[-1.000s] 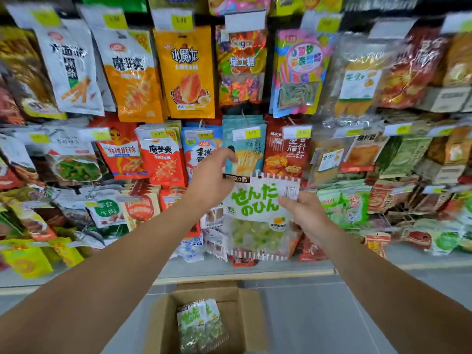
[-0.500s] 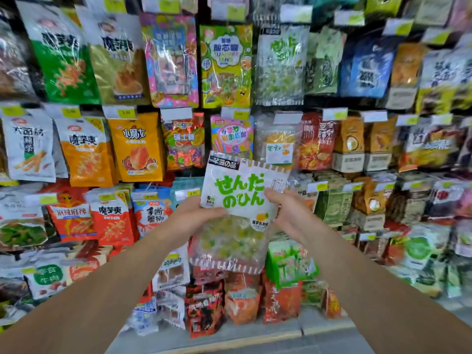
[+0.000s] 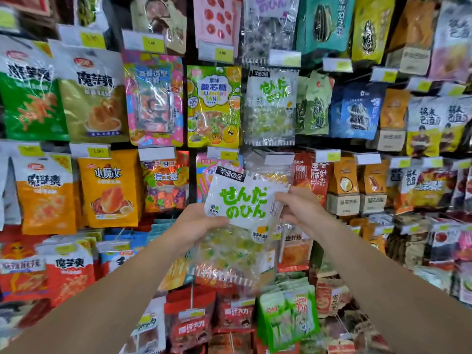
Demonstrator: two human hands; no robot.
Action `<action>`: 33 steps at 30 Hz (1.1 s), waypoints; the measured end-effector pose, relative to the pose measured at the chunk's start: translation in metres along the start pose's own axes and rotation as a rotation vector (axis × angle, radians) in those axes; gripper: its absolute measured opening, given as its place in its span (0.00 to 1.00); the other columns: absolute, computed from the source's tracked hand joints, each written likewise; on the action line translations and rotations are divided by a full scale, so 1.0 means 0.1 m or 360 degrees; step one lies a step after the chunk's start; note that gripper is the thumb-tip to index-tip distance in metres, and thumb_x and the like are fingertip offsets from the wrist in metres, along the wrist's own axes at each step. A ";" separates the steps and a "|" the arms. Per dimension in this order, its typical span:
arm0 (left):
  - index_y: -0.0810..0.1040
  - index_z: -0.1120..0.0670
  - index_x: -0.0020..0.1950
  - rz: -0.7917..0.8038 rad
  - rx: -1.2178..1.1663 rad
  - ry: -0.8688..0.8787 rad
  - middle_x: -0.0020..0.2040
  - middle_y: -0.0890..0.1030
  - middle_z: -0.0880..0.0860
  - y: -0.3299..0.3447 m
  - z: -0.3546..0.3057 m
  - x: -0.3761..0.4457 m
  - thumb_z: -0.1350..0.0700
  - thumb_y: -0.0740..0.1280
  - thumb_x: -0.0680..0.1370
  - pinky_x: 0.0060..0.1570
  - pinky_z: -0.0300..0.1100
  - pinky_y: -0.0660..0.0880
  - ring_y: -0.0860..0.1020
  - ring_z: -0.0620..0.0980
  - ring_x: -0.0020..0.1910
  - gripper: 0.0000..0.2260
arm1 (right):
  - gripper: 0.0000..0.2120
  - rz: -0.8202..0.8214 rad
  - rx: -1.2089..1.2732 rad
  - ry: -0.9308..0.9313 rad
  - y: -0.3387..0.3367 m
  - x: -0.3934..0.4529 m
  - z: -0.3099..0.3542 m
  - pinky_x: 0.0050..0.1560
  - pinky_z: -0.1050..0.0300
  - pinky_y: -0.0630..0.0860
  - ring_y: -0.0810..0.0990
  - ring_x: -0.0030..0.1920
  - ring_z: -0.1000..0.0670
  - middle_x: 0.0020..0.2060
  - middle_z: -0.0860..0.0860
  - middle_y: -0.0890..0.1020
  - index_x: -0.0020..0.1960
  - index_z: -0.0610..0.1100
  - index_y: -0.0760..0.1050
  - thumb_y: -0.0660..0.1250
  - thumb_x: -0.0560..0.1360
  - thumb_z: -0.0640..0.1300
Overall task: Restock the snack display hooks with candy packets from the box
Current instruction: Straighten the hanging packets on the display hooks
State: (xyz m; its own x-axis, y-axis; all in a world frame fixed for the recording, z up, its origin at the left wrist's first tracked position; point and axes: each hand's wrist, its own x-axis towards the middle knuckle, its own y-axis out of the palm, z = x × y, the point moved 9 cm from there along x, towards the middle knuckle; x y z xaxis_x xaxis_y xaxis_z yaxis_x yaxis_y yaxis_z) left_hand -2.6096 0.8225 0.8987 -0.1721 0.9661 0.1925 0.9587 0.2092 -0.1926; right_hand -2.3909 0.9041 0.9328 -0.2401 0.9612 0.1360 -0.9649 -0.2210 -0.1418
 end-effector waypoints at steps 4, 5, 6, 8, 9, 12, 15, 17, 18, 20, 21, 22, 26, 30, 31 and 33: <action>0.85 0.55 0.48 -0.0084 0.0028 0.0016 0.43 0.87 0.52 -0.15 -0.09 0.37 0.62 0.74 0.73 0.37 0.40 0.78 0.84 0.50 0.41 0.06 | 0.04 -0.0192 -0.0420 -0.0248 -0.16 0.35 0.33 0.38 0.61 0.71 0.77 0.41 0.50 0.39 0.51 0.80 0.48 0.42 0.78 0.68 0.74 0.42; 0.85 0.55 0.49 -0.0099 0.0020 0.0020 0.44 0.87 0.52 -0.17 -0.11 0.46 0.60 0.75 0.72 0.43 0.46 0.80 0.84 0.54 0.44 0.06 | 0.08 -0.0226 -0.0494 -0.0301 -0.19 0.41 0.41 0.39 0.63 0.70 0.77 0.45 0.51 0.43 0.51 0.80 0.52 0.44 0.78 0.69 0.74 0.43; 0.85 0.54 0.49 -0.0100 0.0034 0.0029 0.45 0.87 0.53 -0.18 -0.15 0.56 0.59 0.75 0.72 0.49 0.51 0.78 0.84 0.56 0.46 0.07 | 0.12 -0.0253 -0.0556 -0.0348 -0.23 0.47 0.50 0.41 0.65 0.69 0.77 0.49 0.51 0.48 0.52 0.79 0.57 0.45 0.76 0.69 0.75 0.45; 0.84 0.52 0.50 -0.0086 0.0064 0.0078 0.46 0.86 0.52 -0.14 -0.26 0.74 0.57 0.75 0.72 0.55 0.55 0.77 0.84 0.57 0.49 0.07 | 0.16 -0.0295 -0.0729 -0.0440 -0.28 0.59 0.67 0.48 0.63 0.70 0.75 0.55 0.51 0.55 0.52 0.77 0.63 0.46 0.74 0.69 0.76 0.46; 0.84 0.52 0.50 -0.0086 0.0075 0.0103 0.47 0.86 0.52 -0.12 -0.31 0.82 0.57 0.75 0.72 0.57 0.55 0.76 0.84 0.57 0.50 0.07 | 0.18 -0.0314 -0.0826 -0.0480 -0.31 0.66 0.75 0.52 0.61 0.70 0.75 0.57 0.50 0.57 0.51 0.76 0.64 0.45 0.73 0.69 0.76 0.46; 0.84 0.54 0.50 -0.0109 0.0054 0.0156 0.46 0.86 0.52 -0.04 -0.46 1.05 0.58 0.75 0.73 0.55 0.50 0.78 0.84 0.56 0.50 0.07 | 0.21 -0.0353 -0.1031 -0.0599 -0.41 0.88 0.98 0.60 0.54 0.72 0.76 0.60 0.47 0.61 0.49 0.77 0.67 0.44 0.71 0.68 0.76 0.45; 0.84 0.58 0.52 -0.0139 -0.0011 0.0199 0.47 0.86 0.54 0.03 -0.61 1.22 0.60 0.73 0.74 0.47 0.42 0.77 0.84 0.54 0.47 0.08 | 0.24 -0.0384 -0.1212 -0.0769 -0.48 1.04 1.27 0.62 0.52 0.73 0.76 0.62 0.45 0.64 0.47 0.77 0.70 0.44 0.70 0.68 0.75 0.46; 0.84 0.58 0.51 -0.0184 -0.0030 0.0227 0.46 0.86 0.54 0.06 -0.74 1.37 0.60 0.73 0.75 0.43 0.39 0.77 0.84 0.51 0.44 0.07 | 0.24 -0.0397 -0.1304 -0.0922 -0.51 1.14 1.54 0.63 0.50 0.73 0.76 0.63 0.45 0.65 0.46 0.76 0.71 0.43 0.70 0.68 0.76 0.46; 0.84 0.58 0.51 -0.0197 -0.0040 0.0233 0.45 0.86 0.52 0.08 -0.80 1.43 0.60 0.72 0.75 0.41 0.37 0.77 0.84 0.49 0.42 0.06 | 0.25 -0.0400 -0.1352 -0.0991 -0.52 1.20 1.68 0.64 0.50 0.73 0.75 0.63 0.44 0.66 0.45 0.75 0.71 0.42 0.69 0.68 0.76 0.46; 0.84 0.57 0.50 -0.0252 -0.0037 0.0268 0.43 0.86 0.52 0.11 -0.94 1.58 0.60 0.73 0.75 0.43 0.39 0.77 0.83 0.49 0.41 0.05 | 0.26 -0.0420 -0.1441 -0.1094 -0.56 1.33 1.93 0.67 0.50 0.70 0.73 0.67 0.43 0.69 0.44 0.72 0.73 0.42 0.67 0.66 0.77 0.46; 0.85 0.57 0.49 -0.0266 -0.0041 0.0279 0.43 0.86 0.54 0.12 -0.99 1.64 0.60 0.73 0.75 0.43 0.42 0.76 0.83 0.51 0.41 0.04 | 0.27 -0.0429 -0.1487 -0.1140 -0.55 1.38 2.04 0.68 0.50 0.69 0.71 0.69 0.42 0.71 0.44 0.71 0.74 0.43 0.66 0.66 0.78 0.46; 0.84 0.58 0.48 -0.0288 -0.0059 0.0292 0.42 0.86 0.55 0.13 -1.04 1.70 0.61 0.73 0.74 0.41 0.42 0.76 0.82 0.53 0.39 0.04 | 0.27 -0.0435 -0.1520 -0.1183 -0.56 1.45 2.15 0.68 0.50 0.68 0.70 0.69 0.43 0.72 0.44 0.70 0.75 0.44 0.65 0.66 0.78 0.46; 0.83 0.60 0.49 -0.0388 -0.0066 0.0328 0.39 0.85 0.55 0.19 -1.27 1.93 0.62 0.73 0.74 0.31 0.38 0.74 0.80 0.50 0.34 0.05 | 0.29 -0.0463 -0.1574 -0.1413 -0.59 1.65 2.57 0.67 0.52 0.67 0.68 0.71 0.42 0.73 0.44 0.67 0.76 0.44 0.63 0.66 0.77 0.45; 0.81 0.60 0.41 -0.0482 -0.0018 0.0366 0.30 0.82 0.51 0.26 -1.48 2.06 0.61 0.72 0.75 0.21 0.30 0.67 0.75 0.41 0.21 0.04 | 0.29 -0.0554 -0.1543 -0.1735 -0.65 1.75 2.91 0.70 0.49 0.64 0.65 0.72 0.40 0.74 0.42 0.66 0.76 0.42 0.63 0.65 0.77 0.43; 0.79 0.59 0.39 -0.0503 -0.0003 0.0375 0.27 0.81 0.50 0.30 -1.52 2.08 0.61 0.72 0.75 0.20 0.29 0.65 0.73 0.39 0.18 0.06 | 0.29 -0.0547 -0.1550 -0.1778 -0.66 1.80 2.95 0.70 0.47 0.63 0.64 0.73 0.39 0.74 0.43 0.65 0.76 0.43 0.62 0.65 0.77 0.43; 0.78 0.59 0.39 -0.0531 0.0000 0.0378 0.26 0.80 0.48 0.34 -1.59 2.14 0.61 0.72 0.75 0.19 0.29 0.65 0.72 0.39 0.17 0.06 | 0.31 -0.0485 -0.1618 -0.1767 -0.65 1.91 3.01 0.73 0.47 0.62 0.61 0.74 0.40 0.76 0.44 0.62 0.78 0.44 0.60 0.65 0.77 0.43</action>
State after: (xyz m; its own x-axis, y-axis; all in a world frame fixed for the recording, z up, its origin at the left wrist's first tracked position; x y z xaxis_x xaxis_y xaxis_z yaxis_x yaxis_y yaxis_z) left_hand -2.5782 1.0121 1.0860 -0.4168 0.7833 0.4613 0.8590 0.5054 -0.0821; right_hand -2.4064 1.0526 1.2628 -0.4542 0.2415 0.8576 -0.6233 0.6016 -0.4995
